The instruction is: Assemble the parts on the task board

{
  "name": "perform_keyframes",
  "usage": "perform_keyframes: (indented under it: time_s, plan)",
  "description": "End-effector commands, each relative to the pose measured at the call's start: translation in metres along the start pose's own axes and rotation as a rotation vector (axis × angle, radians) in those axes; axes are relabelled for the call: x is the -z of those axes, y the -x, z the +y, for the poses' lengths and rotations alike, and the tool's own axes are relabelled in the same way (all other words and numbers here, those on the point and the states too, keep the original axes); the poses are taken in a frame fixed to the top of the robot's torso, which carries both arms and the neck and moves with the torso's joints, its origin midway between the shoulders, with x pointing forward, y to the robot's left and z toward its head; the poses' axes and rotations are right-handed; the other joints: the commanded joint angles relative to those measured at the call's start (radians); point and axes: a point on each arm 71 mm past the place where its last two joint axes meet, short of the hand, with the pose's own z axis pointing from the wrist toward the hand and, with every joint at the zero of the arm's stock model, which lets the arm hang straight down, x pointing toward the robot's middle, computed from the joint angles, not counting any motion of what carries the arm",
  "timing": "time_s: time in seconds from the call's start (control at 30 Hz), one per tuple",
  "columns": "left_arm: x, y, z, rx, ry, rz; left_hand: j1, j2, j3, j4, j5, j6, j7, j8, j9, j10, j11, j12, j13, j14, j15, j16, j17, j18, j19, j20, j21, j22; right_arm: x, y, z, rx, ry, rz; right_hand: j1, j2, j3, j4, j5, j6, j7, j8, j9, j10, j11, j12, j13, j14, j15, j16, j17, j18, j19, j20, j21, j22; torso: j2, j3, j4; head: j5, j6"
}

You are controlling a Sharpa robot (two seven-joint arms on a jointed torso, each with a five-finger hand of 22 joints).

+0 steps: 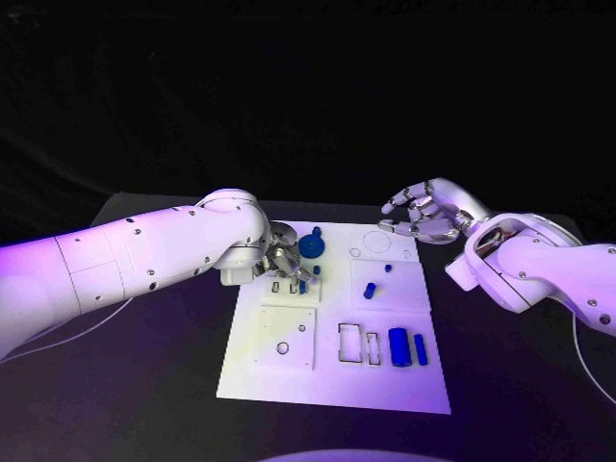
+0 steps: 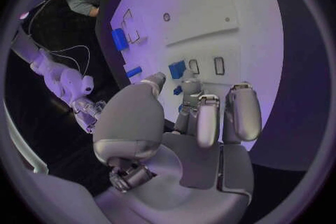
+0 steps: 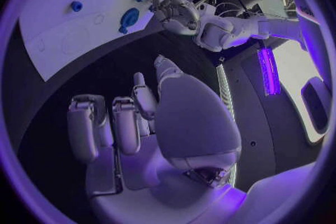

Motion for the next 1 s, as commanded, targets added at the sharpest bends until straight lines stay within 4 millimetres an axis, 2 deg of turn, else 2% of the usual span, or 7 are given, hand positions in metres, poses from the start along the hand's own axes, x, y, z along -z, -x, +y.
perform_keyframes:
  time_s: [0.03,0.37,0.43,0.6,0.7,0.73,1.0]
  plan:
    - [-0.0004,-0.0027,-0.0029,-0.001,-0.012,0.042,0.009,0.001,0.007,0.001,0.004,-0.009,-0.001,0.002,0.002,-0.009,0.000,0.001,-0.003,0.087,-0.007,0.007,0.215,-0.014,0.002,-0.003,0.004,0.001,-0.0001,-0.0020,0.0004,0.009,0.004,0.017,-0.012,0.000,0.005,0.001,0.005,0.009,-0.001,0.003,0.000,0.001,-0.005,0.001,0.000,0.074,-0.007,-0.004,0.118,0.003,0.046,-0.009,-0.004,0.200,0.001,-0.0004,0.0008,-0.002,-0.002]
    - [-0.0011,-0.0031,-0.0029,0.001,-0.012,0.046,0.036,0.011,0.028,0.000,0.005,-0.012,-0.002,0.001,0.010,-0.011,0.000,0.001,-0.003,0.087,-0.007,0.006,0.215,-0.014,0.001,-0.002,0.005,0.003,-0.0003,-0.0023,0.0004,0.010,0.004,0.017,-0.012,0.000,0.006,0.001,0.008,0.010,-0.001,0.004,0.000,0.001,-0.006,0.001,-0.001,0.074,-0.008,-0.005,0.117,0.003,0.046,-0.009,-0.004,0.200,0.000,0.0003,0.0018,-0.004,-0.003]
    - [-0.0012,-0.0031,-0.0028,0.002,-0.012,0.046,0.055,0.025,0.052,0.001,0.006,-0.013,-0.002,-0.001,0.016,-0.010,-0.001,0.003,0.001,0.088,-0.008,0.009,0.219,-0.015,0.001,-0.003,0.007,0.006,-0.0003,-0.0023,0.0004,0.010,0.004,0.017,-0.012,0.001,0.006,0.002,0.009,0.010,-0.001,0.004,0.000,0.001,-0.006,0.000,-0.001,0.073,-0.008,-0.005,0.117,0.003,0.046,-0.009,-0.005,0.200,0.000,0.0003,0.0018,-0.004,-0.004]
    - [-0.0013,-0.0035,-0.0034,0.003,-0.014,0.051,0.104,0.033,0.108,-0.007,0.006,-0.017,-0.006,-0.004,0.026,-0.011,-0.004,0.004,0.002,0.089,-0.011,0.010,0.221,-0.015,0.001,-0.004,0.010,0.010,-0.0005,-0.0029,0.0006,0.009,0.006,0.018,-0.012,0.001,0.006,0.002,0.009,0.010,-0.001,0.004,0.000,0.001,-0.006,0.000,-0.001,0.073,-0.008,-0.005,0.117,0.003,0.046,-0.009,-0.005,0.200,0.001,0.0003,0.0032,-0.006,-0.004]
    - [-0.0015,-0.0040,-0.0041,0.002,-0.016,0.057,0.133,0.025,0.152,-0.008,0.005,-0.017,-0.007,-0.006,0.034,-0.011,-0.006,0.004,0.004,0.089,-0.012,0.011,0.223,-0.015,0.001,-0.005,0.012,0.013,-0.0005,-0.0035,0.0007,0.009,0.007,0.020,-0.012,0.001,0.006,0.002,0.009,0.010,-0.001,0.004,0.000,0.001,-0.006,0.000,-0.001,0.073,-0.008,-0.005,0.117,0.003,0.046,-0.009,-0.005,0.200,0.001,0.0006,0.0031,-0.006,-0.005]
    - [-0.0018,-0.0043,-0.0043,0.001,-0.016,0.060,0.148,0.015,0.186,-0.009,0.005,-0.017,-0.008,-0.006,0.040,-0.009,-0.006,0.005,0.006,0.089,-0.012,0.011,0.223,-0.015,0.000,-0.006,0.013,0.014,-0.0005,-0.0038,0.0008,0.008,0.007,0.020,-0.012,0.001,0.006,0.002,0.009,0.010,-0.001,0.004,0.000,0.001,-0.006,0.000,-0.001,0.073,-0.008,-0.005,0.117,0.003,0.046,-0.009,-0.005,0.200,0.001,0.0007,0.0032,-0.006,-0.005]
    - [-0.0027,-0.0047,-0.0038,0.003,-0.015,0.068,0.156,-0.001,0.240,-0.009,0.004,-0.014,-0.009,-0.005,0.053,-0.003,-0.008,0.009,0.010,0.090,-0.013,0.012,0.224,-0.015,-0.001,-0.006,0.014,0.015,-0.0004,-0.0043,0.0010,0.008,0.010,0.021,-0.013,0.002,0.007,0.002,0.009,0.011,-0.001,0.004,0.000,0.002,-0.006,0.002,0.000,0.073,-0.008,-0.005,0.116,0.004,0.045,-0.010,-0.006,0.199,0.001,0.0005,0.0033,-0.006,-0.008]
